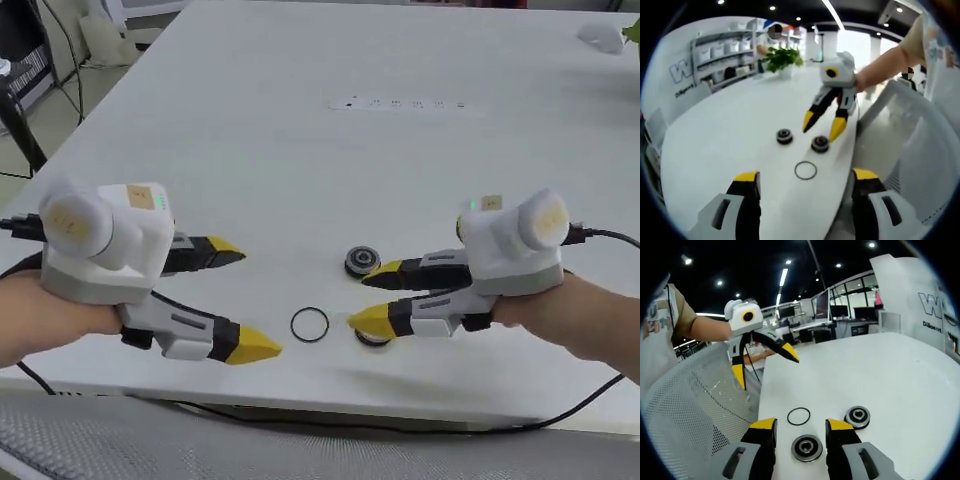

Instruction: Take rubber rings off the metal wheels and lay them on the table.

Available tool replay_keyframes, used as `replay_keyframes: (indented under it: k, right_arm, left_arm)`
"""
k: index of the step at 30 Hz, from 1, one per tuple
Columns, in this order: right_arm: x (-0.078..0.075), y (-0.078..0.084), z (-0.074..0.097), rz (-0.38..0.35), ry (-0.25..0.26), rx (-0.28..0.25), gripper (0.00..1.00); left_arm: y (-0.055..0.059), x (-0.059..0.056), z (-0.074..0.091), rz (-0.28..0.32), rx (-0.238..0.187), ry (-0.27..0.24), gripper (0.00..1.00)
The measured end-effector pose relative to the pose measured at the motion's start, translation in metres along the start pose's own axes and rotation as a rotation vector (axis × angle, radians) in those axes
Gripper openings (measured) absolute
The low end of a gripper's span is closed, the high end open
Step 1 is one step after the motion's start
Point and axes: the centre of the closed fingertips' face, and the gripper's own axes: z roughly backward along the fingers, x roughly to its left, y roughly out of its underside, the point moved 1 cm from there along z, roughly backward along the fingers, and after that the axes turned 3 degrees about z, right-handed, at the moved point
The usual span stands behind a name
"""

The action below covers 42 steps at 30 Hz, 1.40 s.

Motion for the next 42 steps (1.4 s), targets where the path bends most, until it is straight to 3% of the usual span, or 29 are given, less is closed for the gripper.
replay_keyframes:
  k: [8, 22, 30, 42]
  right_arm:
    - [-0.002, 0.01, 0.018, 0.015, 0.015, -0.013, 0.39]
    - [-0.003, 0.023, 0.028, -0.018, 0.099, -0.006, 0.4]
    - [-0.008, 0.032, 0.035, -0.032, 0.13, 0.006, 0.38]
    - [-0.01, 0.038, 0.032, -0.021, 0.121, 0.019, 0.36]
  left_arm:
    - [-0.007, -0.002, -0.01, -0.019, 0.007, -0.001, 0.74]
    - [-0.016, -0.003, -0.025, -0.063, -0.009, 0.101, 0.71]
    - [-0.019, -0.009, -0.039, -0.096, -0.001, 0.147, 0.69]
    - [-0.022, -0.016, -0.057, -0.117, 0.011, 0.187, 0.62]
